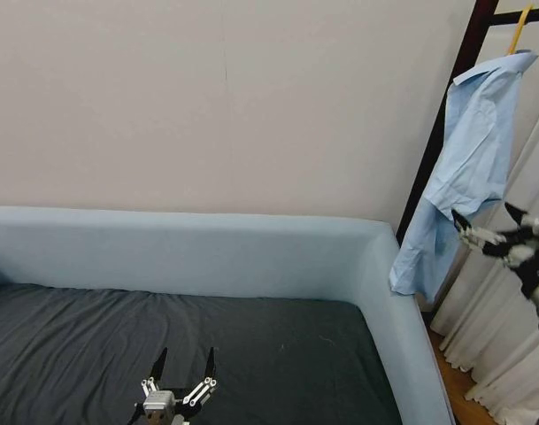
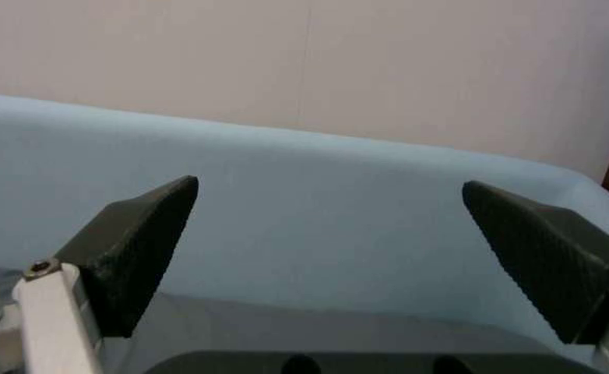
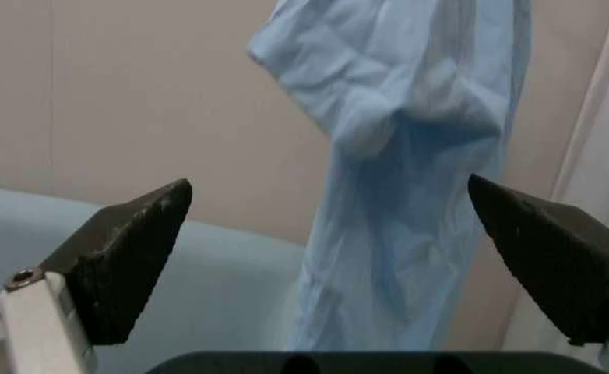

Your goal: Pick up the clothes from the sofa and hang them on the clothes hanger.

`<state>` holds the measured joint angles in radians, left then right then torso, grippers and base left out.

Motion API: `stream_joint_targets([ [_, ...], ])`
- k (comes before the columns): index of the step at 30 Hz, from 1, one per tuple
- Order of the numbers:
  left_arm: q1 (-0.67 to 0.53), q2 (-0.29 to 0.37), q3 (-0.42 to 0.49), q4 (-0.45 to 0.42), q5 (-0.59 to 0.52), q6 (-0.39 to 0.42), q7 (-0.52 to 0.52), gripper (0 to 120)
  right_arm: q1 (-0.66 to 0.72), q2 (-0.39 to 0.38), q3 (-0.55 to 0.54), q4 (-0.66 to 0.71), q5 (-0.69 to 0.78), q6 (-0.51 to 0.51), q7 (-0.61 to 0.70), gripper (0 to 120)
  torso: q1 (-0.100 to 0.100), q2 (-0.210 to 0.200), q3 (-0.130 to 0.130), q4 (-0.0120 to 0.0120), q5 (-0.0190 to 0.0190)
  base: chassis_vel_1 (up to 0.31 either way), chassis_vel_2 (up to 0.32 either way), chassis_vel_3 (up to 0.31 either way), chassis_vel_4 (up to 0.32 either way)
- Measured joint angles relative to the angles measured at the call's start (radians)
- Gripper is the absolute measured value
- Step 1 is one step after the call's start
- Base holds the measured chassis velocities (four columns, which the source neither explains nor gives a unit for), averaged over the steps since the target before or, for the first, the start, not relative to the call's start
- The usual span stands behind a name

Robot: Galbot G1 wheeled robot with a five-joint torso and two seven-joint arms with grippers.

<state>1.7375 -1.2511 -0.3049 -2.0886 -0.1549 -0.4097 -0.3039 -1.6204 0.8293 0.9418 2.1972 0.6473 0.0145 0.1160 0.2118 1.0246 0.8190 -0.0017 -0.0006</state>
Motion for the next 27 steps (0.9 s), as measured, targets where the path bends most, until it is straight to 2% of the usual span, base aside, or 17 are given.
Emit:
stream_joint_targets([
  [3, 0.000, 0.000, 0.000, 0.000, 0.000, 0.000, 0.002, 100, -0.118, 0.153, -0.023, 0.011, -0.127, 0.099, -0.037, 100, 0.000, 0.000, 0.000, -0.0001, 0.0004, 0.000, 0.000, 0.000, 0.000],
  [4, 0.000, 0.000, 0.000, 0.000, 0.000, 0.000, 0.002, 100, -0.118, 0.153, -0.023, 0.011, -0.127, 0.099, -0.037, 100, 0.000, 0.000, 0.000, -0.0001, 0.0004, 0.000, 0.000, 0.000, 0.000],
  [7, 0.000, 0.000, 0.000, 0.000, 0.000, 0.000, 0.000, 100, -0.182, 0.262, -0.091, -0.010, -0.228, 0.180, -0.070, 100, 0.000, 0.000, 0.000, 0.0002, 0.0003, 0.000, 0.000, 0.000, 0.000],
  [11, 0.000, 0.000, 0.000, 0.000, 0.000, 0.000, 0.000, 100, -0.206, 0.329, -0.154, -0.045, -0.298, 0.236, -0.092, 100, 0.000, 0.000, 0.000, 0.0003, 0.0002, 0.000, 0.000, 0.000, 0.000],
  [19, 0.000, 0.000, 0.000, 0.000, 0.000, 0.000, 0.000, 100, -0.235, 0.389, -0.232, -0.088, -0.387, 0.337, -0.112, 100, 0.000, 0.000, 0.000, 0.0002, 0.0003, 0.000, 0.000, 0.000, 0.000],
  [27, 0.000, 0.000, 0.000, 0.000, 0.000, 0.000, 0.000, 100, -0.228, 0.383, -0.238, -0.083, -0.384, 0.336, -0.107, 100, 0.000, 0.000, 0.000, 0.0003, 0.0004, 0.000, 0.000, 0.000, 0.000],
])
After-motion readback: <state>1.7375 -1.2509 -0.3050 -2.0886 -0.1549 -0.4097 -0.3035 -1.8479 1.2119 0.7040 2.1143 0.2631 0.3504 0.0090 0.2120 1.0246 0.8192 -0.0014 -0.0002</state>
